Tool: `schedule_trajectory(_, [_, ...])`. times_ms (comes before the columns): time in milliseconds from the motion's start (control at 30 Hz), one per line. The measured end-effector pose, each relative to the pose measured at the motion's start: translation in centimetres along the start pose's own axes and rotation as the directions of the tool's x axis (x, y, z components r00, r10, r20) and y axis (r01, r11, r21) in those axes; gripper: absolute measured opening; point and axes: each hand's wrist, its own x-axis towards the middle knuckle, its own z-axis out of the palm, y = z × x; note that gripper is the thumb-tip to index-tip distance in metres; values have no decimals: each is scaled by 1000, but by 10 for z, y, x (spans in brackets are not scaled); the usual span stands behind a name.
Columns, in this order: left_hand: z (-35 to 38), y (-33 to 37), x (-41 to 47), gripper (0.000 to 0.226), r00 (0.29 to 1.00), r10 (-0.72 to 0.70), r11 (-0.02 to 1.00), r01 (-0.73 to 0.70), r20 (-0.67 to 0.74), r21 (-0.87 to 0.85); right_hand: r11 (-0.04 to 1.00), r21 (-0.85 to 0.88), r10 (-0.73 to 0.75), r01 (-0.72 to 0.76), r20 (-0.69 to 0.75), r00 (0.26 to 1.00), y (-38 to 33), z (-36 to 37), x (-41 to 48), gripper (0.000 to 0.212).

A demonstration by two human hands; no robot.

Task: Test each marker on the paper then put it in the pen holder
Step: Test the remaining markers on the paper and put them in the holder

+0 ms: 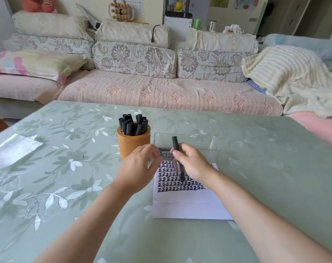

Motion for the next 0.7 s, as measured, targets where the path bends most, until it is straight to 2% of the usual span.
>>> schedule_trajectory(67, [-2, 0, 1, 23, 1000, 21, 1000, -21, -8, -4, 983, -181, -16, 19, 21, 1000, 2, -3, -7, 12])
schedule_trajectory(200, [-4, 12, -3, 34, 990, 122, 990, -126, 69, 64, 907, -421, 9, 27, 83, 997, 1, -11, -24, 18])
schedule_trajectory(333, [-2, 21, -6, 21, 977, 165, 982, -176, 133, 73, 879, -477, 25, 26, 101, 995, 1, -19, -42, 21])
schedule_trajectory(567, [4, 33, -6, 12, 911, 298, 915, -357, 284, 186, 835, -547, 51, 54, 175, 983, 5, -28, -64, 29])
schedule_trajectory(700, [5, 35, -9, 12, 910, 211, 939, -290, 357, 184, 803, -587, 14, 102, 190, 982, 6, -32, -64, 31])
